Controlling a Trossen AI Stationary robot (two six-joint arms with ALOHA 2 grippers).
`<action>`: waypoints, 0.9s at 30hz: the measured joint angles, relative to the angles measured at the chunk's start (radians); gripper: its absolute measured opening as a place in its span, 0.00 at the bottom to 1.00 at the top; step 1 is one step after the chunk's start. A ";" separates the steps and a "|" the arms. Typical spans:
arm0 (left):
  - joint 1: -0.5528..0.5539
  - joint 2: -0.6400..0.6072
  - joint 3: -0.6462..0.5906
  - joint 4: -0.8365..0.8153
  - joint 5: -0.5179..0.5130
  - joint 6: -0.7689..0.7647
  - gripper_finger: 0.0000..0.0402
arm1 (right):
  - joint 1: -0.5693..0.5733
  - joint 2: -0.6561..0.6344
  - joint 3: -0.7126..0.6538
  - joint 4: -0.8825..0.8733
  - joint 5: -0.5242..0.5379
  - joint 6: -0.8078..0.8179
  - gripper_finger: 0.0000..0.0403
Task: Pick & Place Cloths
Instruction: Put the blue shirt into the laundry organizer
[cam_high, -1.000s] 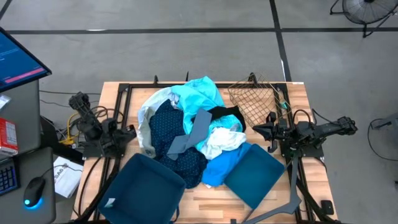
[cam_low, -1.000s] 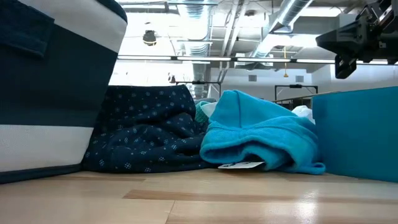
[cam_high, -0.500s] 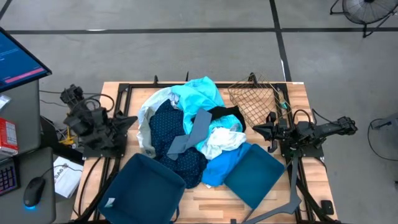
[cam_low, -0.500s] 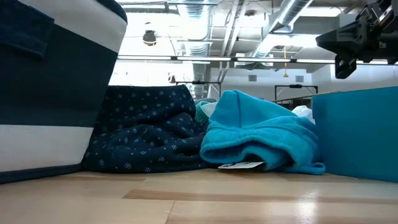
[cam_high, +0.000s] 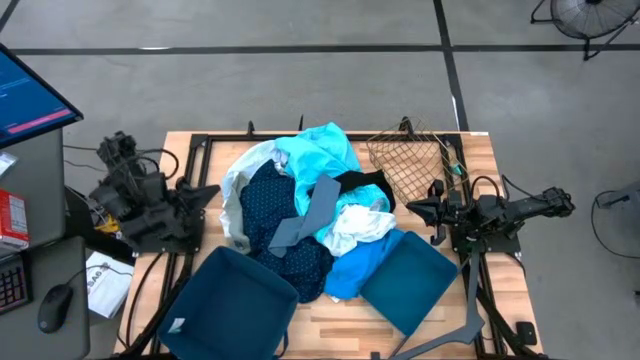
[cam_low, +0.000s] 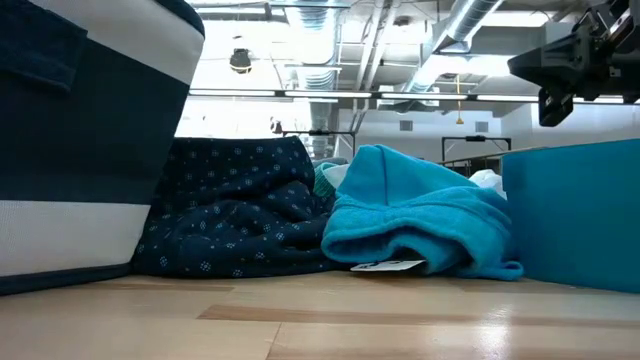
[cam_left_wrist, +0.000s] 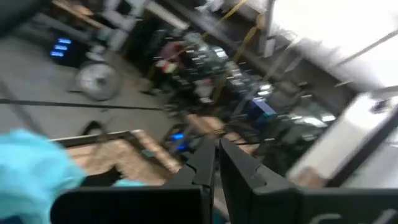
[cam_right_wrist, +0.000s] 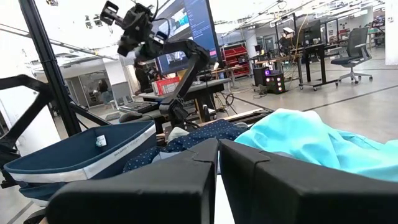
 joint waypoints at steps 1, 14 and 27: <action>0.000 0.020 0.007 0.000 -0.036 0.003 0.02 | 0.000 0.000 0.000 0.002 0.000 0.000 0.04; 0.134 0.169 0.040 0.000 -0.148 0.083 0.08 | -0.017 0.000 0.000 0.079 0.001 0.388 0.04; 0.272 0.255 0.040 -0.008 -0.126 0.216 0.53 | -0.041 0.000 0.000 0.028 0.009 0.384 0.14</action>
